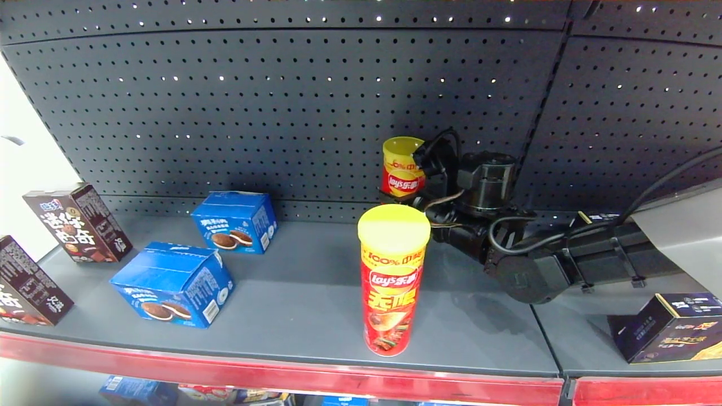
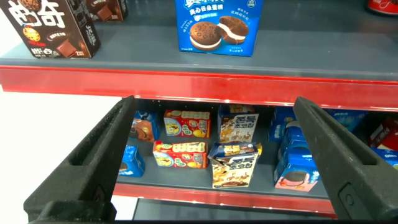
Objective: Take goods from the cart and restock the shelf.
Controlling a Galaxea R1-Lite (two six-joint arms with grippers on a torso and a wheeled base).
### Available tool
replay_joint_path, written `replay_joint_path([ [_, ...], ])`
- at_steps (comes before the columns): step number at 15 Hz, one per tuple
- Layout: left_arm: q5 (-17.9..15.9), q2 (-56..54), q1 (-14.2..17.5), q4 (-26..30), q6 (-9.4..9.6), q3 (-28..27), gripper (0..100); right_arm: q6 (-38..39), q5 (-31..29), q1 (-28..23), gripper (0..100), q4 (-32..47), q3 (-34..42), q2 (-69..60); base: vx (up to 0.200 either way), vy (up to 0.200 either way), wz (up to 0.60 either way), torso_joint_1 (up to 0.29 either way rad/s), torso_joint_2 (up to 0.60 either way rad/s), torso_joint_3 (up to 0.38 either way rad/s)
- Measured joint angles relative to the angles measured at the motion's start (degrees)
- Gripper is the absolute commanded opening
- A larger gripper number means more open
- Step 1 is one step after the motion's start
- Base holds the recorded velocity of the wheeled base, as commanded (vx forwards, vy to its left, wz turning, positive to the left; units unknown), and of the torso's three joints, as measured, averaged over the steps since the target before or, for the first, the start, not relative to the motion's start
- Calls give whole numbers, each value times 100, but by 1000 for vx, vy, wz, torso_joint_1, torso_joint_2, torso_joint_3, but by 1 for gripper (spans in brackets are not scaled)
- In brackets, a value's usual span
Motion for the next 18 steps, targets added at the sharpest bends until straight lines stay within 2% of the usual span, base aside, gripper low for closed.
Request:
replay_joint_path([
  [8, 0, 0, 0, 0, 0, 0, 100, -11, 16, -66, 0, 0, 0, 40, 0, 0, 0, 0, 0, 0],
  [9, 0, 0, 0, 0, 0, -2, 100, -13, 18, -66, 100, -5, 5, 44, 0, 0, 0, 0, 0, 0],
  [15, 0, 0, 0, 0, 0, -2, 100, -11, 0, -60, 100, -7, 173, 35, 0, 0, 0, 0, 0, 0],
  [18, 0, 0, 0, 0, 0, 2, 100, -60, -23, -60, 100, 11, 808, -268, 0, 0, 0, 0, 0, 0],
])
